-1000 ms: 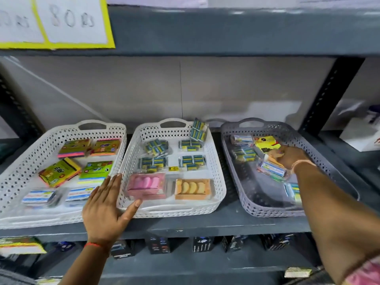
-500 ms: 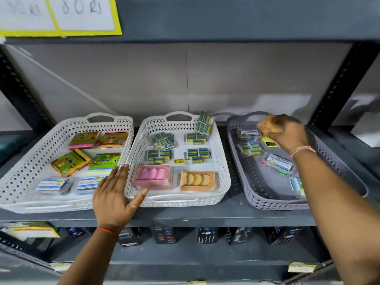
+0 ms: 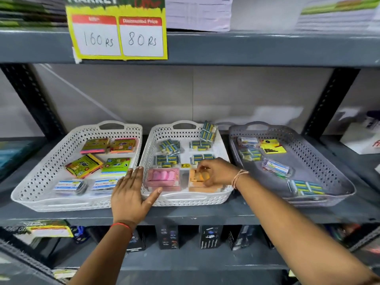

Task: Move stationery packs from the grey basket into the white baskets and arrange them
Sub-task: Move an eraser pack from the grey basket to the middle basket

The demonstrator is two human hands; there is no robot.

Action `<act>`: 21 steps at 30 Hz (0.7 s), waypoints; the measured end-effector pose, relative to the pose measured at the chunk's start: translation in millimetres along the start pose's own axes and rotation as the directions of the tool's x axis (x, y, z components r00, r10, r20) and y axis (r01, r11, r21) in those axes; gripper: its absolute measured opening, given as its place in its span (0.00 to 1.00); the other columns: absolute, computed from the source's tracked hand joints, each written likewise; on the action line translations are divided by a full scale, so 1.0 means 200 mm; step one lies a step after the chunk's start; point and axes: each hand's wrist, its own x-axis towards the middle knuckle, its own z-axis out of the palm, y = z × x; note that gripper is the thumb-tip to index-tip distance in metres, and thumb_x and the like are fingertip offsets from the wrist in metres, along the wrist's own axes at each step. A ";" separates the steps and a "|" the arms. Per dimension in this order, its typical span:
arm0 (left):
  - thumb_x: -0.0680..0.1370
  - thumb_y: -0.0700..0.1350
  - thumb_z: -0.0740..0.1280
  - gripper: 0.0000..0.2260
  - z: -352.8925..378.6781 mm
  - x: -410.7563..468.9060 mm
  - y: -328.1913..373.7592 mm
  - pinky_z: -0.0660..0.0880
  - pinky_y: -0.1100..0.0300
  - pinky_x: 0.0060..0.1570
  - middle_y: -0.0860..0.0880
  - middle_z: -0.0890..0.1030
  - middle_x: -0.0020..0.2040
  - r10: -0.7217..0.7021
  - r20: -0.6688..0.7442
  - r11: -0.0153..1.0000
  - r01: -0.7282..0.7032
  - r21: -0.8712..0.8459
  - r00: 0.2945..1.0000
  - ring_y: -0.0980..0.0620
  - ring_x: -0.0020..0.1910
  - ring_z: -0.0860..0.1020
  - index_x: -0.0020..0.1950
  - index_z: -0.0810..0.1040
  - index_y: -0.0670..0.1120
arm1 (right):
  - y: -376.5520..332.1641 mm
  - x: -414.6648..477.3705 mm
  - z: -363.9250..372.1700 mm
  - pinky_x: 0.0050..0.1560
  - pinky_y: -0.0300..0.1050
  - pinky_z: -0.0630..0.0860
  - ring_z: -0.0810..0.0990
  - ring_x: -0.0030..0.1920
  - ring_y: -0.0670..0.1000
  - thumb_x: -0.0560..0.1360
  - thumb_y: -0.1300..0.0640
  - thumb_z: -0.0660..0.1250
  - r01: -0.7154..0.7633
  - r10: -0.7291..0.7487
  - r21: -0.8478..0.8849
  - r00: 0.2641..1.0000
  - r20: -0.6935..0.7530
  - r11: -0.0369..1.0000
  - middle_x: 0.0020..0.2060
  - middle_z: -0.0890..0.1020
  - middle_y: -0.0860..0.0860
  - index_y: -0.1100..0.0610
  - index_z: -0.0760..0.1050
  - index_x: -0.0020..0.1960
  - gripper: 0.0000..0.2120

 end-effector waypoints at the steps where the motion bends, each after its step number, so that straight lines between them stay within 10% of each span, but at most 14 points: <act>1: 0.66 0.75 0.36 0.50 0.00 0.00 0.00 0.64 0.46 0.66 0.38 0.73 0.66 0.002 0.000 1.000 -0.002 0.001 1.000 0.41 0.68 0.68 0.67 0.68 0.39 | 0.00 0.00 0.00 0.56 0.42 0.72 0.76 0.60 0.55 0.65 0.62 0.75 0.000 0.000 -0.008 1.000 0.008 1.000 0.60 0.78 0.55 0.58 0.74 0.60 0.24; 4: 0.65 0.75 0.36 0.50 0.01 0.00 0.00 0.64 0.45 0.66 0.38 0.73 0.66 0.006 0.002 1.000 -0.006 0.000 1.000 0.41 0.68 0.68 0.67 0.68 0.39 | 0.03 -0.01 -0.01 0.62 0.39 0.67 0.71 0.66 0.53 0.66 0.57 0.76 0.024 -0.022 0.075 1.000 -0.018 0.997 0.67 0.73 0.53 0.56 0.71 0.64 0.29; 9: 0.65 0.76 0.36 0.50 0.01 0.00 0.00 0.64 0.46 0.67 0.39 0.73 0.66 0.001 -0.005 1.000 -0.001 -0.001 1.000 0.42 0.69 0.67 0.68 0.67 0.39 | 0.33 -0.06 -0.17 0.66 0.48 0.67 0.72 0.66 0.57 0.74 0.57 0.68 -0.110 0.203 0.200 0.818 -0.539 0.974 0.67 0.73 0.56 0.57 0.71 0.65 0.20; 14: 0.65 0.76 0.36 0.50 0.02 0.00 -0.01 0.63 0.47 0.68 0.39 0.72 0.67 -0.003 -0.025 1.000 0.003 0.001 1.000 0.43 0.69 0.66 0.68 0.67 0.40 | 0.77 -0.14 -0.25 0.62 0.51 0.74 0.74 0.62 0.60 0.73 0.56 0.66 -0.616 0.556 -0.121 0.766 -0.324 0.778 0.64 0.74 0.61 0.59 0.66 0.67 0.24; 21: 0.66 0.75 0.38 0.49 0.01 0.00 0.00 0.64 0.47 0.66 0.39 0.73 0.66 0.007 -0.033 1.000 -0.007 0.007 0.999 0.42 0.68 0.68 0.66 0.69 0.39 | 0.82 -0.21 -0.25 0.47 0.42 0.72 0.78 0.56 0.59 0.70 0.59 0.69 -0.668 0.623 -0.164 0.740 -0.254 0.726 0.57 0.79 0.61 0.61 0.69 0.62 0.21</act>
